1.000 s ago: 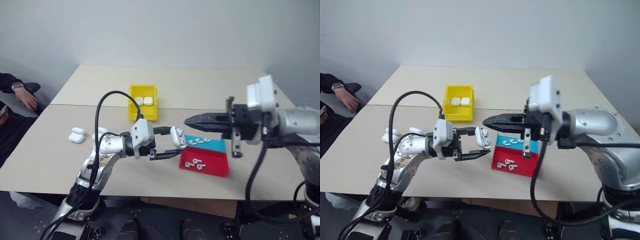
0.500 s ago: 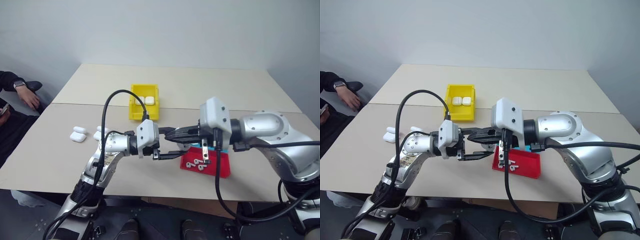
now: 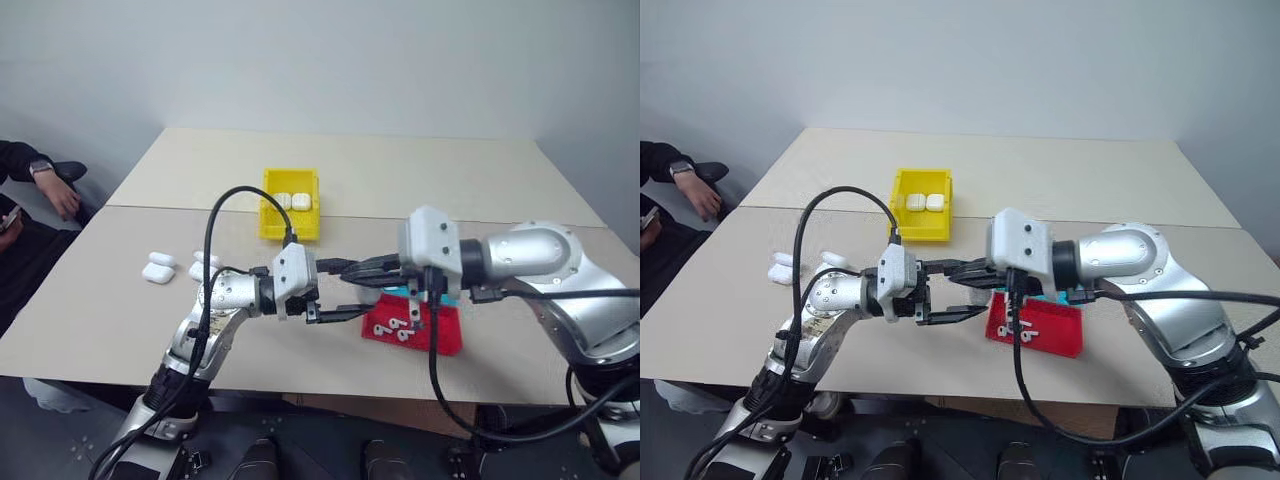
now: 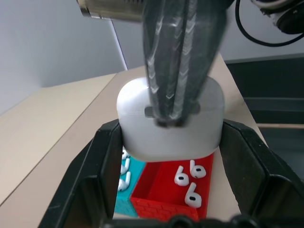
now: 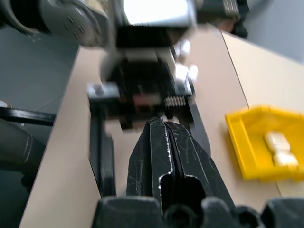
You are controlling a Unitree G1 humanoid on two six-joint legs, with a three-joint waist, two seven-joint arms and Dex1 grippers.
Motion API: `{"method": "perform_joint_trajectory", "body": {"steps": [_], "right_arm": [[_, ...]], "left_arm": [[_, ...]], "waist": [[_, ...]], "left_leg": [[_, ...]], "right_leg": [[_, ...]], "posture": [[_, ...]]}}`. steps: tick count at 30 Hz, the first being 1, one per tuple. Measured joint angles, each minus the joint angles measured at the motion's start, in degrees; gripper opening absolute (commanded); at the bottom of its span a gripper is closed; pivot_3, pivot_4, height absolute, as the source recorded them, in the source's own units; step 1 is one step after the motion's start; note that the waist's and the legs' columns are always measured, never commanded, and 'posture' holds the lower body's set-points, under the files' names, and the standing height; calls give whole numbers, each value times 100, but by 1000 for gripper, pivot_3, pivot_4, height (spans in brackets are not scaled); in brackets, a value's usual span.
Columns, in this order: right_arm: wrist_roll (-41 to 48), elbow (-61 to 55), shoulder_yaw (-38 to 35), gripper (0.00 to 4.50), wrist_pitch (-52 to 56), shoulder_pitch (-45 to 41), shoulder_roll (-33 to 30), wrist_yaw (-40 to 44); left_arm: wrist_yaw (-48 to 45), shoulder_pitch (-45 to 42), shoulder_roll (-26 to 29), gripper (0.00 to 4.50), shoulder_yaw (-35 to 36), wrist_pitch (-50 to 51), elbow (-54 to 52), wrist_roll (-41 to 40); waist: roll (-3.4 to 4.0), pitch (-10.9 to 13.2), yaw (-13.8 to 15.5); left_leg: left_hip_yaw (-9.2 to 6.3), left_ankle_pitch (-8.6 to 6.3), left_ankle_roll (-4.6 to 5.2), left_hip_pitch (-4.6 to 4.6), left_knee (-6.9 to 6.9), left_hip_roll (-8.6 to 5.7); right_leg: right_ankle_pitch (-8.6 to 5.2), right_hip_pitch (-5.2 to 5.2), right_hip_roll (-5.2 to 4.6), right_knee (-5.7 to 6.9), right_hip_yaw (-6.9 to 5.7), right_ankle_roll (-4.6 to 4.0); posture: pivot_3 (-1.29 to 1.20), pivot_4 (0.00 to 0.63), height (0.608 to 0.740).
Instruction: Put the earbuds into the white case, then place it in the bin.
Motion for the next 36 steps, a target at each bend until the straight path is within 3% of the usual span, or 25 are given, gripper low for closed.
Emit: {"method": "perform_joint_trajectory", "body": {"steps": [5,9,13,17,25,31,34,36], "right_arm": [[104,-7,-250,35,-1,110,4,11],[695,-1,-818,35,70,128,317,-121],[1031,73,-1464,35,133,131,395,-435],[1050,127,-1674,35,198,393,384,-700],[877,158,-1672,35,205,829,357,-898],[758,155,-1505,35,206,903,358,-997],[706,137,-1479,35,213,949,357,-1023],[699,88,-1479,0,226,976,340,-1038]], "left_arm": [[4,4,-22,2782,31,-12,-1,-73],[56,0,-44,2782,126,-55,-3,-127],[896,-403,-236,2782,226,154,275,300],[2470,-1705,-600,2782,252,843,1467,1334],[4939,-3179,-1373,2782,885,-84,4936,1970],[5565,-4106,-1375,2782,1232,-730,6937,2012],[5592,-4204,-1395,2782,1328,-889,7453,2013],[5585,-4208,-1441,3511,1348,-908,7681,2018]], "waist": [[0,0,-5],[0,0,-6],[-1,0,64],[-3,1,157],[-5,1,126],[-5,2,155],[-6,2,179],[-6,3,195]], "left_leg": [[-1,0,0,1,0,0],[-2,7,11,1,0,0],[-4,16,25,2,12,-2],[-7,7,10,0,25,-9],[-15,30,47,-4,-14,-8],[-13,32,50,-16,-13,-10],[-14,5,7,-16,-13,-10],[-13,5,6,-16,-11,-10]], "right_leg": [[1,0,0,1,0,1],[2,3,1,2,0,3],[5,14,0,1,-1,8],[9,28,1,-4,0,14],[6,4,9,-3,-1,30],[10,6,9,-10,0,67],[10,5,9,-9,0,69],[10,5,9,-8,0,69]], "posture": [[0,150,740],[0,150,740],[0,150,740],[0,150,740],[0,150,740],[0,150,740],[0,150,740],[0,150,740]]}}
